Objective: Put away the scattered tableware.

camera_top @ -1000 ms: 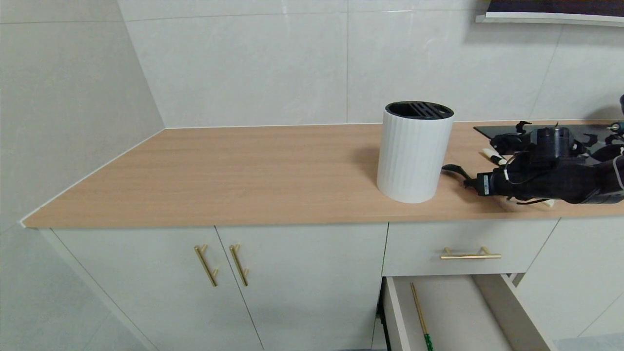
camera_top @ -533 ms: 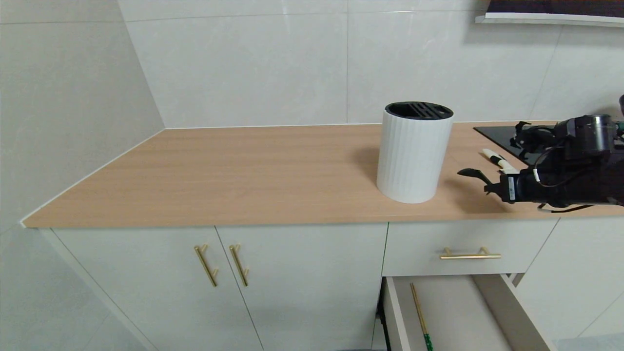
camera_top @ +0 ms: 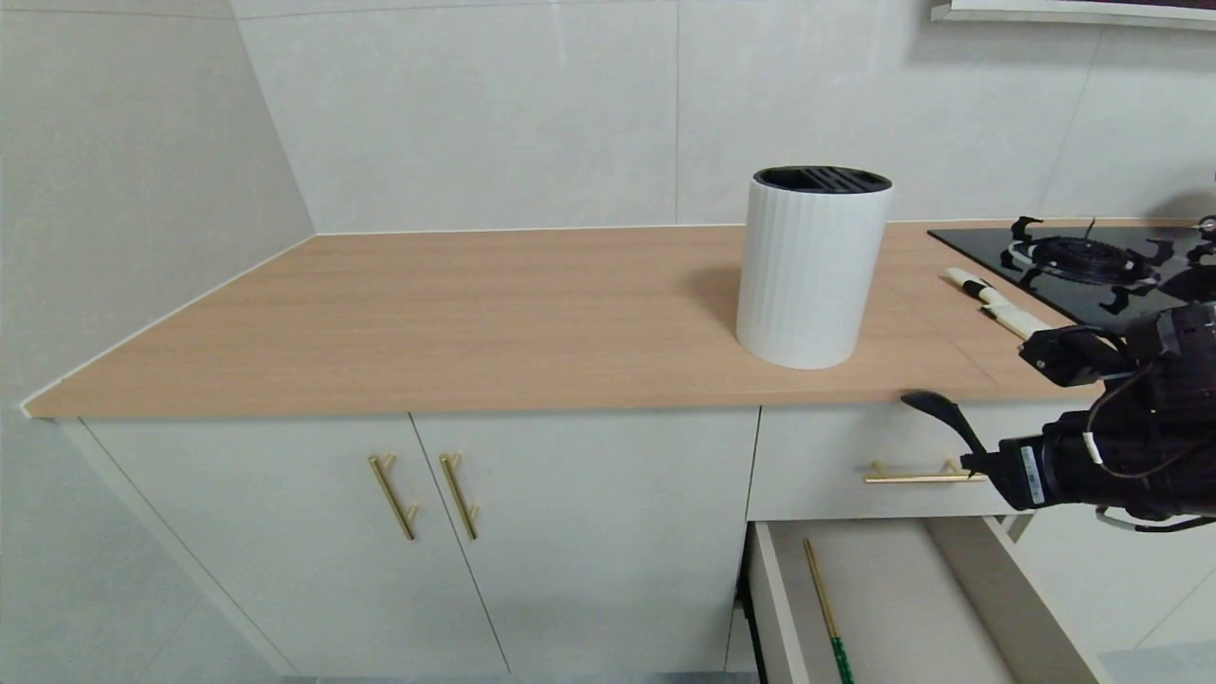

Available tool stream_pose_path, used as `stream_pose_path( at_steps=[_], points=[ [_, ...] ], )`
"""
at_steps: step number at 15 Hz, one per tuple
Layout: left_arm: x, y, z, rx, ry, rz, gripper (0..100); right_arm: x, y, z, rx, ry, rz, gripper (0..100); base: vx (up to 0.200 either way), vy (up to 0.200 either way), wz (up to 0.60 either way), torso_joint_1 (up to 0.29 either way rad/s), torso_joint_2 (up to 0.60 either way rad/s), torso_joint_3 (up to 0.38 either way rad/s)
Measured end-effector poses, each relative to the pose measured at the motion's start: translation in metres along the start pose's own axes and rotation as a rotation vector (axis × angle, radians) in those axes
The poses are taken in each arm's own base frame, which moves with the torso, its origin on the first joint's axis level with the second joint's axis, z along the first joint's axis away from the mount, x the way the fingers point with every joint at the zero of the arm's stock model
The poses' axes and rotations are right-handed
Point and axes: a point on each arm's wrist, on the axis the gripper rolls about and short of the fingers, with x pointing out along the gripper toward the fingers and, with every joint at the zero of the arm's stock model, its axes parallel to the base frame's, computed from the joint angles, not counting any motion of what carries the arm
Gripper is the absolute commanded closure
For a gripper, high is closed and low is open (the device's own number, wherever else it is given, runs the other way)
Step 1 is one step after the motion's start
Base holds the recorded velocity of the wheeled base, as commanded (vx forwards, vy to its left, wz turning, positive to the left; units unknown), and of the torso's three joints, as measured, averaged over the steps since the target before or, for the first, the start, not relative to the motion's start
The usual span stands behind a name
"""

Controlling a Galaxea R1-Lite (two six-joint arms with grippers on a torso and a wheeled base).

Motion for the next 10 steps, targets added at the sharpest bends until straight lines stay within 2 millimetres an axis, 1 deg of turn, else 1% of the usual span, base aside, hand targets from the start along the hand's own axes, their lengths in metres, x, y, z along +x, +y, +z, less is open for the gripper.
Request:
stream_pose_path(
  at_steps=[1, 3, 5, 6, 8, 10],
  points=[
    [0.0, 0.0, 0.0, 0.0, 0.0, 0.0, 0, -0.003, 0.003, -0.006, -0.006, 0.01, 0.007, 100, 0.0, 0.0, 0.0, -0.149, 0.46, 0.31],
    [0.0, 0.0, 0.0, 0.0, 0.0, 0.0, 0, -0.011, 0.006, -0.011, -0.006, 0.0, 0.013, 100, 0.0, 0.0, 0.0, -0.146, 0.47, 0.32],
    [0.0, 0.0, 0.0, 0.0, -0.001, 0.0, 0, -0.024, 0.008, -0.014, 0.0, -0.036, 0.018, 100, 0.0, 0.0, 0.0, -0.129, 0.46, 0.337],
    [0.0, 0.0, 0.0, 0.0, 0.0, 0.0, 0, -0.029, 0.01, -0.019, -0.002, -0.037, 0.024, 100, 0.0, 0.0, 0.0, -0.11, 0.47, 0.344],
    [0.0, 0.0, 0.0, 0.0, 0.0, 0.0, 0, -0.032, 0.011, -0.027, -0.003, -0.02, 0.029, 100, 0.0, 0.0, 0.0, -0.1, 0.45, 0.354],
    [0.0, 0.0, 0.0, 0.0, 0.001, 0.0, 0, -0.026, 0.011, -0.037, 0.0, 0.029, 0.031, 100, 0.0, 0.0, 0.0, -0.056, 0.44, 0.374]
  ],
)
